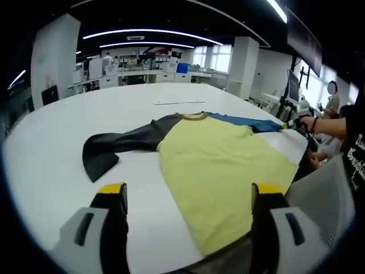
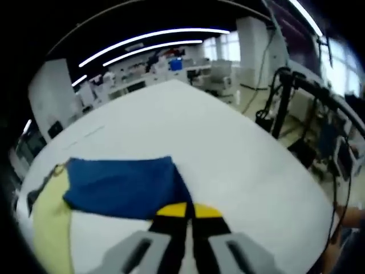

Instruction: Fold the garment on the visible template until the final outline fits inside the template.

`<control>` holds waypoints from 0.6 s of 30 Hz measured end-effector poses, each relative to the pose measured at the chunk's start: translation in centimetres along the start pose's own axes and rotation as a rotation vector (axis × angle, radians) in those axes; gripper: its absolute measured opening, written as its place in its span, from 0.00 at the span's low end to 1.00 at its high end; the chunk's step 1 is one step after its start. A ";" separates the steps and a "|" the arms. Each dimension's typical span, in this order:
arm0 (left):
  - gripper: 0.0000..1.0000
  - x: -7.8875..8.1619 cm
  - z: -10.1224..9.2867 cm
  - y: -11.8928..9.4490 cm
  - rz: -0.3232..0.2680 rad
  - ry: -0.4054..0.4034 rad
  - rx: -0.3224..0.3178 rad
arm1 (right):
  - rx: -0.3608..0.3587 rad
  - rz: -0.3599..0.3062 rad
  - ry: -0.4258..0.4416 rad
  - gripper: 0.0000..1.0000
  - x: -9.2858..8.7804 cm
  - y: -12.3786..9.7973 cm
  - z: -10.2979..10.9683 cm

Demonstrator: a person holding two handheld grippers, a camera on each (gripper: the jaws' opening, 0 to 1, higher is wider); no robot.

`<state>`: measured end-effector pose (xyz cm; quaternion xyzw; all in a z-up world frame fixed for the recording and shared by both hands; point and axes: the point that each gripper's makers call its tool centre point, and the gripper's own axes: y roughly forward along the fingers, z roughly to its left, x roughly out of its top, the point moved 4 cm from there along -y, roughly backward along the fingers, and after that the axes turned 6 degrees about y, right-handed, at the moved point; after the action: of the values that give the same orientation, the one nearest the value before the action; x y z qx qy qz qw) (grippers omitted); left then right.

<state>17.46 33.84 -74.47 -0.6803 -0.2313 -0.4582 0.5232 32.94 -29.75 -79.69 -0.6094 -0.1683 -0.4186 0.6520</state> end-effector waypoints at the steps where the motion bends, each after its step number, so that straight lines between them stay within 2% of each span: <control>1: 0.87 0.0 0.0 0.0 0.001 0.000 0.000 | -0.009 -0.009 0.006 0.00 0.1 -0.4 0.0; 3: 0.87 0.0 0.0 0.0 0.001 -0.003 0.000 | -0.025 -0.025 0.019 0.00 0.3 -0.9 -0.2; 7: 0.88 -0.1 0.0 0.0 -0.002 -0.006 0.003 | -0.044 -0.036 0.062 0.00 0.1 -0.6 -0.3; 10: 0.88 -0.1 0.1 -0.1 -0.002 -0.008 0.004 | -0.056 -0.046 0.157 0.00 -0.2 -0.5 -0.4; 18: 0.89 -0.1 0.5 -0.4 -0.007 -0.012 0.017 | -0.061 -0.033 0.146 0.00 0.0 -0.1 -0.6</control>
<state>17.29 34.46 -74.43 -0.6777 -0.2406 -0.4541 0.5260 32.64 -30.23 -79.74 -0.5941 -0.1175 -0.4776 0.6366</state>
